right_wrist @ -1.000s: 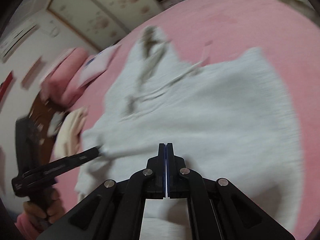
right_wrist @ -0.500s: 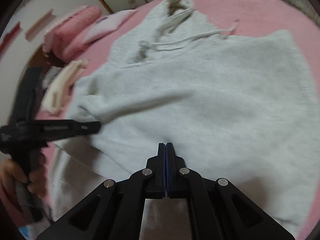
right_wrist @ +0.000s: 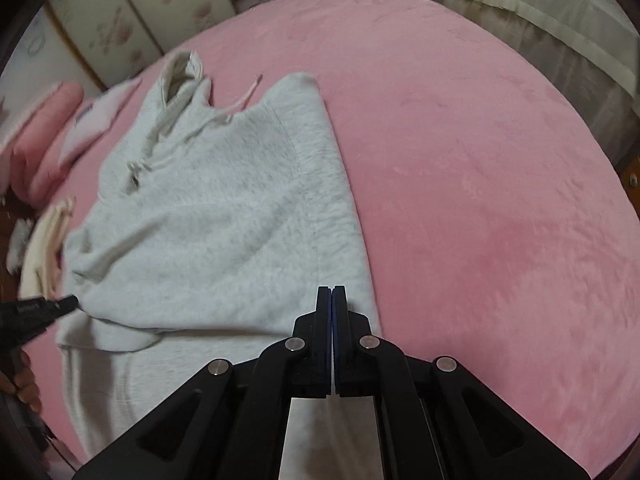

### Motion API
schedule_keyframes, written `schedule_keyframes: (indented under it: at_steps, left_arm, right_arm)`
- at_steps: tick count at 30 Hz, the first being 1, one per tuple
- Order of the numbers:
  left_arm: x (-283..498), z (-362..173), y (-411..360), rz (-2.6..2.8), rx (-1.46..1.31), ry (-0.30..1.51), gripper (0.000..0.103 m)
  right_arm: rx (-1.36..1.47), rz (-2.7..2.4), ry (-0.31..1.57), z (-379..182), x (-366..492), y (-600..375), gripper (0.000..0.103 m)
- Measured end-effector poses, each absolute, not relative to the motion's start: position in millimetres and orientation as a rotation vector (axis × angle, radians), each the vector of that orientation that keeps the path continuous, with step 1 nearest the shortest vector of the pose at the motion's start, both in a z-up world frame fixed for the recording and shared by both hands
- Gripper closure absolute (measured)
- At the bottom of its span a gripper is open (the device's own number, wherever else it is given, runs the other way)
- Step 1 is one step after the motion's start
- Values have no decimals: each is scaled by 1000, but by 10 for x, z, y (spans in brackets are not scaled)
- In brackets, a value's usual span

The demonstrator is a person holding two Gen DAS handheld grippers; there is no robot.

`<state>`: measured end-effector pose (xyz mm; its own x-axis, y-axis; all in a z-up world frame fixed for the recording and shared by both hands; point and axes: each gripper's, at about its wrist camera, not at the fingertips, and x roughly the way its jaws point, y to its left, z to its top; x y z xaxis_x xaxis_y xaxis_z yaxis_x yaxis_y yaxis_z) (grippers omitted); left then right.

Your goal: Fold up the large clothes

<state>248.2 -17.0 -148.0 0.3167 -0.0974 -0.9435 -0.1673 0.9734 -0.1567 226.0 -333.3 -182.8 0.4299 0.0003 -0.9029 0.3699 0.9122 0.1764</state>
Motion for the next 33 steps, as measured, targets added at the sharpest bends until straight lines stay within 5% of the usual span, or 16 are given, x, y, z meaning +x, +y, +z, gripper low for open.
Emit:
schedule_keyframes:
  at_steps: [2, 4, 6, 10, 16, 33]
  left_arm:
    - [2339, -1314, -78, 19, -233, 1237, 51]
    - [2209, -1148, -1, -4, -222, 1220, 40]
    - [2047, -978, 49, -42, -220, 1225, 40]
    - [1731, -753, 46, -83, -202, 1242, 35]
    - [1092, -636, 9, -72, -151, 1242, 29]
    - [-609, -774, 49, -6, -141, 1357, 29]
  right_arm:
    - [422, -278, 1085, -1664, 2049, -3264, 103]
    - [470, -304, 1057, -1512, 1815, -3176, 103]
    - [493, -325, 1045, -1396, 1635, -3083, 95]
    - [503, -326, 1035, -1174, 1238, -2814, 57]
    - [408, -175, 1050, -834, 773, -2276, 18]
    - [319, 36, 1081, -807, -585, -1859, 10]
